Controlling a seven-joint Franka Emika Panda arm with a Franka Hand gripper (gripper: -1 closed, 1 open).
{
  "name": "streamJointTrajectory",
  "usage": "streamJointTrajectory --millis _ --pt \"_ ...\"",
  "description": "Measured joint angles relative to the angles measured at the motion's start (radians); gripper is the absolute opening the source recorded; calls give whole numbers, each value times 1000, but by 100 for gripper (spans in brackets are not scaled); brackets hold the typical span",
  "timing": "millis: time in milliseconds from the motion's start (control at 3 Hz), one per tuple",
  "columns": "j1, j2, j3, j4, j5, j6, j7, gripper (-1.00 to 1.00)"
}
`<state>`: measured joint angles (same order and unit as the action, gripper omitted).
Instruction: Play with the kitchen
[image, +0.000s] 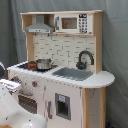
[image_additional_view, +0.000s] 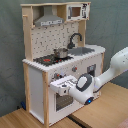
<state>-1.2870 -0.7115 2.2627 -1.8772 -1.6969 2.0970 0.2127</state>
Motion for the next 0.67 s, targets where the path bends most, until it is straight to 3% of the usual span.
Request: streamJointTrajectory --millis 333,667 --pt "-2 80 -3 2 6 45 -6 100" --pt "9 153 -5 14 5 47 -78 100"
